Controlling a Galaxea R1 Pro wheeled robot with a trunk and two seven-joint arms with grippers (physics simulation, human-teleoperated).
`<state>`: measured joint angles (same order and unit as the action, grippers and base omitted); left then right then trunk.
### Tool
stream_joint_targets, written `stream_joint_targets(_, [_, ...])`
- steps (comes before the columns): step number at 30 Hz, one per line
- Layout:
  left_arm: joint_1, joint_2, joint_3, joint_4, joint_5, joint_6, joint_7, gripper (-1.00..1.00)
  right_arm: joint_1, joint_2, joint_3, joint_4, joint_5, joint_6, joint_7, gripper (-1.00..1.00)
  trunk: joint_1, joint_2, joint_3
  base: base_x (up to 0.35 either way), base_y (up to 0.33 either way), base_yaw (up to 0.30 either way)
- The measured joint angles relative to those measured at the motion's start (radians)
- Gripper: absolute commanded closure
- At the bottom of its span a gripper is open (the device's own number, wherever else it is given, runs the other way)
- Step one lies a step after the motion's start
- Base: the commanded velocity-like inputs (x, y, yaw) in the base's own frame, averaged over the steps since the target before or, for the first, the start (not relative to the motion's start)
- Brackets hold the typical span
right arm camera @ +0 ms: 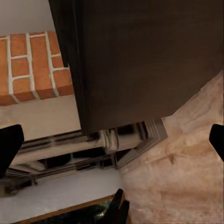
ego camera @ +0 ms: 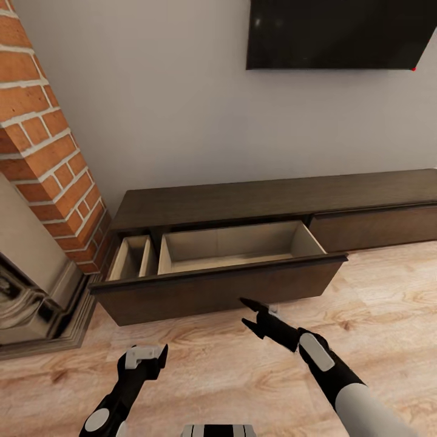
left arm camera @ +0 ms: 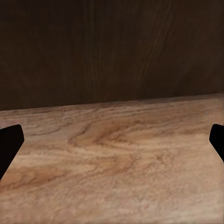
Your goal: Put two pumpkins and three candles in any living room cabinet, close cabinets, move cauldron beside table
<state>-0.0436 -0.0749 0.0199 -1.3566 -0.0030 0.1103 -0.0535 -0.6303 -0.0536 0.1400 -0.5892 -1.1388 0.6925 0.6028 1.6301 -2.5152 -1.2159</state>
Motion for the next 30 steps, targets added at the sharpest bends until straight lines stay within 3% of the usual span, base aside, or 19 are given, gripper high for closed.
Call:
stream_joint_targets(2, [0.000,0.000,0.000,-0.004,0.000,0.002,0.001,-1.00,-0.010,-0.002,0.004,-0.040,0.077,0.053,-0.002,-1.00,0.000,0.000,0.000,-0.002,0.000,0.000])
stream_joint_targets(7, [0.001,-0.001,0.002,-0.026,0.000,0.014,0.006,-1.00,-0.017,0.004,0.013,-0.179,0.220,0.136,-0.021,-1.00,0.000,0.000,0.000,0.000,0.000,0.000])
stream_joint_targets(10, [0.001,-0.001,0.004,-0.034,0.000,0.020,0.007,-1.00,-0.014,0.009,0.016,-0.281,0.309,0.177,-0.090,-1.00,0.000,0.000,0.000,0.000,0.000,0.000])
stream_joint_targets(12, [0.001,-0.002,0.006,-0.040,0.000,0.028,0.010,-1.00,-0.012,0.010,0.017,-0.335,0.336,0.189,-0.150,-1.00,0.000,0.000,0.000,0.000,0.000,0.000])
stream_joint_targets(18, [0.001,-0.003,0.011,-0.055,0.000,0.055,0.059,-1.00,-0.009,0.010,0.033,-0.408,0.361,0.212,-0.303,-1.00,0.000,0.000,0.000,0.000,0.000,0.000])
stream_joint_targets(20, [0.001,-0.003,0.011,-0.060,0.001,0.070,0.087,-1.00,-0.009,0.011,0.065,-0.419,0.363,0.215,-0.375,-1.00,0.000,0.000,0.000,0.000,0.000,0.000])
stream_joint_targets(23, [0.000,-0.002,0.014,-0.068,0.001,0.124,0.112,-1.00,-0.009,0.014,0.123,-0.451,0.366,0.214,-0.552,-1.00,0.000,0.000,0.000,0.000,0.000,0.000])
stream_joint_targets(24, [0.000,-0.002,0.015,-0.071,0.001,0.146,0.116,-1.00,-0.009,0.022,0.133,-0.466,0.372,0.214,-0.615,-1.00,0.000,0.000,0.000,0.000,0.000,0.000])
stream_joint_targets(26, [0.000,-0.002,0.015,-0.074,0.001,0.167,0.119,-1.00,-0.008,0.035,0.139,-0.487,0.378,0.215,-0.675,-1.00,0.000,0.000,0.000,0.000,0.000,0.000])
stream_joint_targets(29, [-0.001,-0.003,0.016,-0.081,0.000,0.214,0.122,-1.00,-0.006,0.074,0.175,-0.586,0.378,0.215,-0.832,-1.00,0.000,0.000,0.000,0.000,0.000,0.000])
stream_joint_targets(30, [-0.001,-0.003,0.016,-0.082,0.000,0.219,0.123,-1.00,-0.005,0.078,0.183,-0.602,0.378,0.215,-0.853,-1.00,0.000,0.000,0.000,0.000,0.000,0.000])
